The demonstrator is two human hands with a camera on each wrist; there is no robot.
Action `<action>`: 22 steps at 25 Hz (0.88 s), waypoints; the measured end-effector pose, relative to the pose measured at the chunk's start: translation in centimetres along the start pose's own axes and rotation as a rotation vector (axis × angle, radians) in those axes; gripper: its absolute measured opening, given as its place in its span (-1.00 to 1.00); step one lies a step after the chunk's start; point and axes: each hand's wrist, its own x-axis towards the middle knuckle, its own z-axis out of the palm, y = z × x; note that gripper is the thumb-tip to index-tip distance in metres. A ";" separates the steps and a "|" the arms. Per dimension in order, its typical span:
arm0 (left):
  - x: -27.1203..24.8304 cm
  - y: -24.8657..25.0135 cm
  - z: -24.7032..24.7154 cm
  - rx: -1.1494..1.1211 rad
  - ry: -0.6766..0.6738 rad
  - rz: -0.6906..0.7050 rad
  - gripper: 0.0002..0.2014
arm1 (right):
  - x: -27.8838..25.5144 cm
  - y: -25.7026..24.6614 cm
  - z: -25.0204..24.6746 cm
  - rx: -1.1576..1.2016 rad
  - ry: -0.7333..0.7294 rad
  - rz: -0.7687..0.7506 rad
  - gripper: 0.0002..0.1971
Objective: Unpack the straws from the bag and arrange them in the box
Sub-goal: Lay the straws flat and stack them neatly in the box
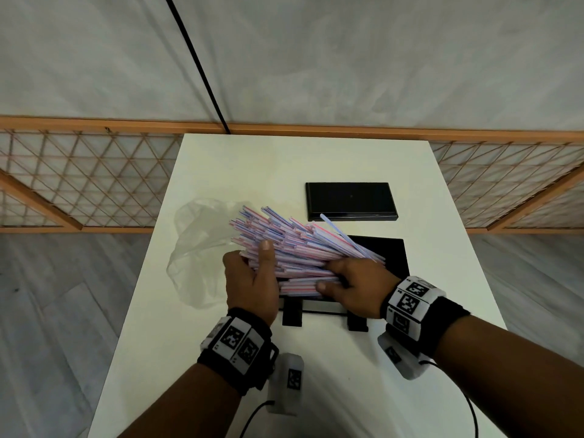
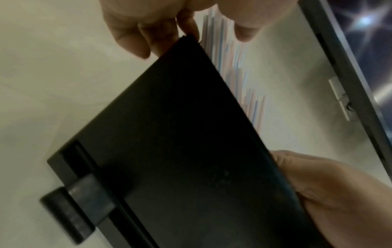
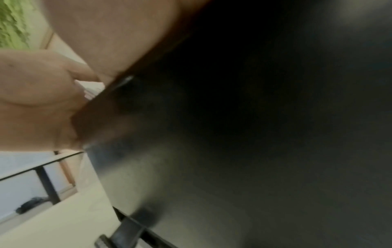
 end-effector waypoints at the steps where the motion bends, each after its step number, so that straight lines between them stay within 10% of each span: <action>1: 0.1 0.0 0.1 -0.052 0.000 -0.054 -0.33 | 0.0 -0.3 0.0 0.024 -0.002 -0.037 -0.58; 8: 0.3 0.6 0.2 -0.127 -0.090 -0.156 -0.34 | 1.0 -0.3 0.8 0.032 -0.056 -0.076 -0.13; 15: -0.2 0.7 0.2 -0.054 -0.174 -0.094 -0.30 | 0.7 -1.5 0.8 -0.056 0.057 -0.002 -0.09; 22: 0.8 0.5 -1.0 -0.201 -0.058 -0.067 -0.76 | -0.6 0.0 0.2 -0.014 0.001 0.033 -0.29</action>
